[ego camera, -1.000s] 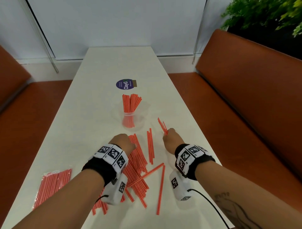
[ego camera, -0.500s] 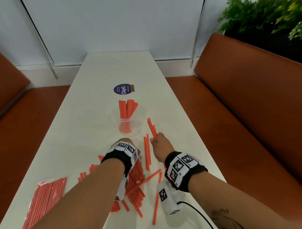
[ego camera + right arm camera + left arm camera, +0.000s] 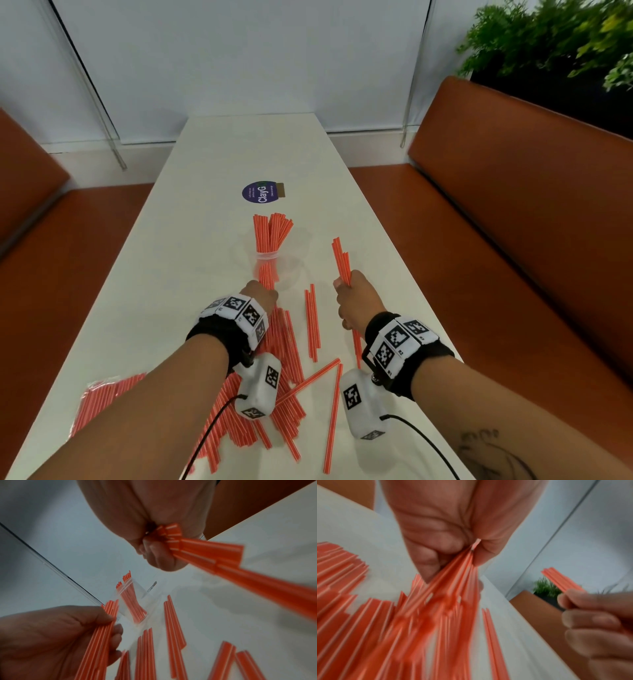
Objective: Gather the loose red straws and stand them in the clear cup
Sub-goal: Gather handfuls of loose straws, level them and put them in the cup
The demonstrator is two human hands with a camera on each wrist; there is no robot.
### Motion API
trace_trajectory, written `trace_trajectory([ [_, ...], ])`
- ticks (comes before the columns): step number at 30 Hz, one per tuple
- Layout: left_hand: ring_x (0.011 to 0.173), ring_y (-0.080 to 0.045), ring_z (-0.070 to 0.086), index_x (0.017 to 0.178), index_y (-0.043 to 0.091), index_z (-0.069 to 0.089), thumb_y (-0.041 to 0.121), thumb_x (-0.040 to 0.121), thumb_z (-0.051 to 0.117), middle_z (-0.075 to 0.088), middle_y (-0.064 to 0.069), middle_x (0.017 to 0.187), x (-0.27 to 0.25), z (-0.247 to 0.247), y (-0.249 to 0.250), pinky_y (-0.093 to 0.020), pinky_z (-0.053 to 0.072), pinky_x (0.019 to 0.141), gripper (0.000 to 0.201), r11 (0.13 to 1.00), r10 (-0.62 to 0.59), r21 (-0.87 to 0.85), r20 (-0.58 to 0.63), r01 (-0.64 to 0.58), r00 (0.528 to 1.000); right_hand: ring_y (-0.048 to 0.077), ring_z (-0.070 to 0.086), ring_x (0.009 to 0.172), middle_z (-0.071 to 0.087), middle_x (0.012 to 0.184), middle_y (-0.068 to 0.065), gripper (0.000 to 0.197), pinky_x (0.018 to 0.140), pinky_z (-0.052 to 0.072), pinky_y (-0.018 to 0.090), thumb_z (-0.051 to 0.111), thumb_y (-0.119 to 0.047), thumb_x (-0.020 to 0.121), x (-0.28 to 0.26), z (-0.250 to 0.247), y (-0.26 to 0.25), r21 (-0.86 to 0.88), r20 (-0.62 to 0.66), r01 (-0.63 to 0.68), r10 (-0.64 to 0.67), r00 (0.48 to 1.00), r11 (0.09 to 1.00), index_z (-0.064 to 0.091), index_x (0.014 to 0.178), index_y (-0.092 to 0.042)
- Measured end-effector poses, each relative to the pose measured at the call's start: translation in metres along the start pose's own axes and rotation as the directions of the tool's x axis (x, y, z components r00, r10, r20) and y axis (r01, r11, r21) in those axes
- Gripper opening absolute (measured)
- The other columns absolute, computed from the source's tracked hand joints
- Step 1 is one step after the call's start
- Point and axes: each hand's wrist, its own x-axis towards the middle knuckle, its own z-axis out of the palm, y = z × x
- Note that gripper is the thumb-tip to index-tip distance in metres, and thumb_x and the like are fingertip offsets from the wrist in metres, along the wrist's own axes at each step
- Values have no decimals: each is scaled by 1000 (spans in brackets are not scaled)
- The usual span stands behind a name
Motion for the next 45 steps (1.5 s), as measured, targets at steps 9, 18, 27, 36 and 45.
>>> trace_trajectory([
  [9,37,-10,30,95,11,50,20,98,36,35,-2,59,-17,-15,-4,-17,36,35,18,783,111,-622,95,-28,989,10,19,41,23,55,-1,31,41,20,19,37,-41,98,-8,5,-20,348,12,-35,33,999,937,36,81,-15],
  [18,30,-7,26,68,17,43,36,90,54,30,3,49,-24,-24,-3,-13,24,34,31,850,136,-525,138,-44,981,8,21,35,25,51,-3,37,41,22,20,38,-46,97,-5,1,-45,431,-28,76,-71,997,899,36,72,-18],
  [27,33,-7,23,63,18,31,36,93,48,28,4,45,-25,-40,-11,-16,20,41,39,817,184,-561,34,-134,982,6,21,37,24,55,-3,25,40,23,22,34,-34,100,12,0,-105,498,-166,336,-293,942,799,36,82,-17],
  [36,42,-13,26,63,18,38,35,94,46,29,0,52,-16,-50,-14,-21,24,42,36,796,92,-597,-43,-99,995,10,31,53,33,60,-8,27,56,31,29,36,-45,95,79,61,-143,424,-274,536,-461,844,730,38,71,-31],
  [45,36,-9,22,63,18,29,32,93,49,29,9,39,0,-53,-19,-16,21,38,39,745,108,-659,-36,-105,994,17,48,64,49,67,-3,22,68,44,33,41,-36,97,116,93,-100,228,-58,446,-445,893,865,44,77,-26],
])
